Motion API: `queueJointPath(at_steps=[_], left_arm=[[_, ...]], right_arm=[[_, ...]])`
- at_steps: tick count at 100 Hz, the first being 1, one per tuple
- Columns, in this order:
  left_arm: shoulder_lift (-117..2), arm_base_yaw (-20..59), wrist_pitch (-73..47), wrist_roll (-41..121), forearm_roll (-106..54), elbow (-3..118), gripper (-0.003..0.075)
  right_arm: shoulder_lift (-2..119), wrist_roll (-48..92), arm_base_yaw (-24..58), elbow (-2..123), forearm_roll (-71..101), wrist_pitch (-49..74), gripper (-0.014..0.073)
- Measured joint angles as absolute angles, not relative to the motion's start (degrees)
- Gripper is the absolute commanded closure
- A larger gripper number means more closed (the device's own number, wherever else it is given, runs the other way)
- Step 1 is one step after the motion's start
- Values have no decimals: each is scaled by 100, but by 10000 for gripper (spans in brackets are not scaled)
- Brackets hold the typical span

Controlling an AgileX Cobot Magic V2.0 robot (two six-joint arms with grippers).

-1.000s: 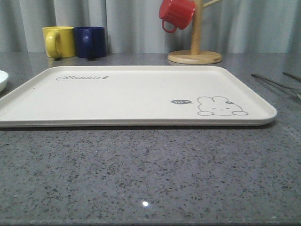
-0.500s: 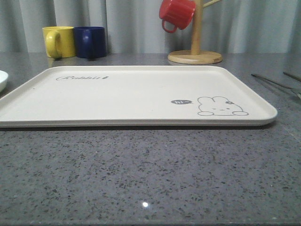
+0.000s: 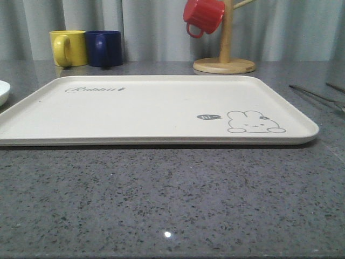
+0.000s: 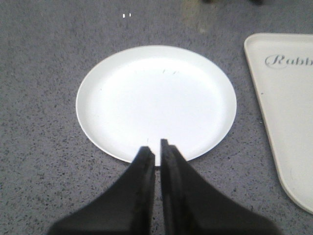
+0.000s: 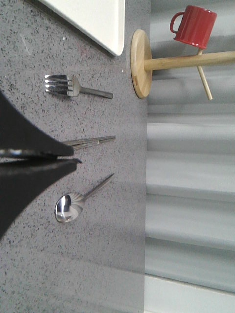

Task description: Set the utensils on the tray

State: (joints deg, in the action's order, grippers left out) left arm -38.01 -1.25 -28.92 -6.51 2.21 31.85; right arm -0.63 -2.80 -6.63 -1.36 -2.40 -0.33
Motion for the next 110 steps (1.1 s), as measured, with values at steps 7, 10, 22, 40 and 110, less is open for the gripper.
queueJointPath(at_steps=[7, 10, 22, 40, 110], left_arm=[[-4362, -125, -2986, -663, 221, 3467, 417], [-4574, -125, -3041, -688, 221, 3585, 380], [-5460, -185, -3185, -764, 221, 4111, 326], [-6498, -566, -3663, -805, 221, 5035, 330], [-9438, -1625, -5412, -810, 48, 7149, 379]], right_arm=[[-63, -280, -663, -136, -240, -33, 655], [-63, -280, -663, -136, -240, -33, 655], [-63, -280, -663, -136, -240, -33, 655], [-63, -280, -663, -136, -240, -33, 655], [-63, -280, -663, -136, -240, -33, 655]])
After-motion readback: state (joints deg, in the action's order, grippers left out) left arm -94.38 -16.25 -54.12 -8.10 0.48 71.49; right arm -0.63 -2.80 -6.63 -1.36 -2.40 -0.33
